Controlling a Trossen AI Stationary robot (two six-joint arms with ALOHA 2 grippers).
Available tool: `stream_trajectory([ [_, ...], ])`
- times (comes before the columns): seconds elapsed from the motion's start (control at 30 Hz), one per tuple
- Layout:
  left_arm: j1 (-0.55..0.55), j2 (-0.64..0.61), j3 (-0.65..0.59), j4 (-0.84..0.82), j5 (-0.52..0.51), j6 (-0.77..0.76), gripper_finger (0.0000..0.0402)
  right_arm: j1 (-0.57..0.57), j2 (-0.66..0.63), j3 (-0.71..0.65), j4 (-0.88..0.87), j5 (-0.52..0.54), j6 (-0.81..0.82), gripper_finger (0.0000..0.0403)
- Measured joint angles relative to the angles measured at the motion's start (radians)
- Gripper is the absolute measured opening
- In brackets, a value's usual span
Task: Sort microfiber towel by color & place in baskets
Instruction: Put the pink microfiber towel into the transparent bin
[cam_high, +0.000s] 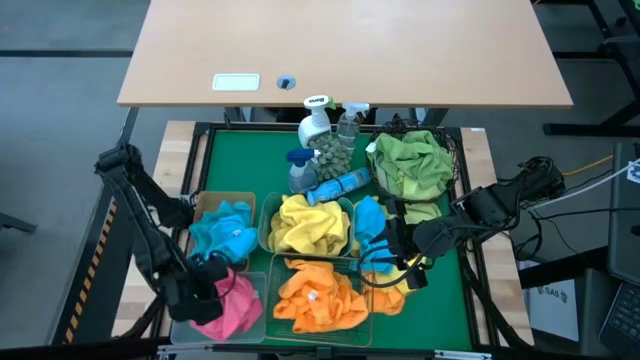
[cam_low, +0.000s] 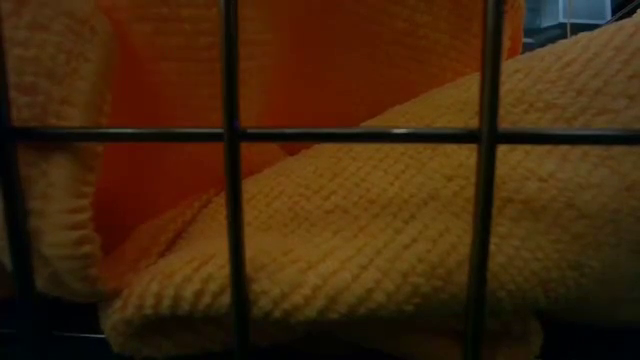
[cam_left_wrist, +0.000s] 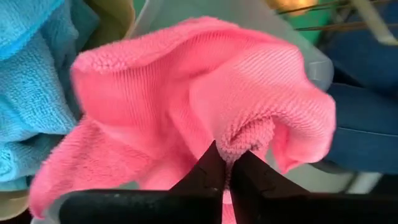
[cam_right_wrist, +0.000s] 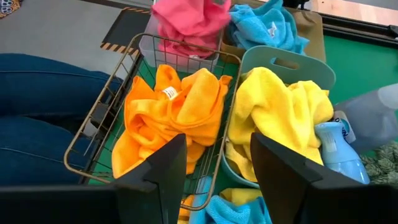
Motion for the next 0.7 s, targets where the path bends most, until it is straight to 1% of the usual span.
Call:
stream_trajectory([
  [0.17, 0.0, 0.09, 0.0, 0.011, 0.018, 0.003, 0.0027, 0.0, 0.0, 0.0, 0.0, 0.0, 0.0, 0.0179],
  [0.37, 0.0, 0.168, 0.0, 0.003, 0.159, -0.022, 0.0061, 0.0, 0.0, 0.0, 0.0, 0.0, 0.0, 0.0179],
  [0.57, 0.006, 0.198, 0.0, -0.021, 0.241, -0.079, 0.011, 0.0, 0.0, 0.0, 0.0, -0.03, 0.0, 0.0179],
  [0.63, 0.013, 0.197, 0.0, -0.024, 0.28, -0.071, 0.0121, 0.0, 0.0, 0.0, -0.002, -0.031, 0.0, 0.0179],
  [0.7, 0.014, 0.188, 0.0, -0.023, 0.295, -0.058, 0.0126, 0.0, 0.001, -0.001, -0.011, -0.031, 0.0, 0.0179],
])
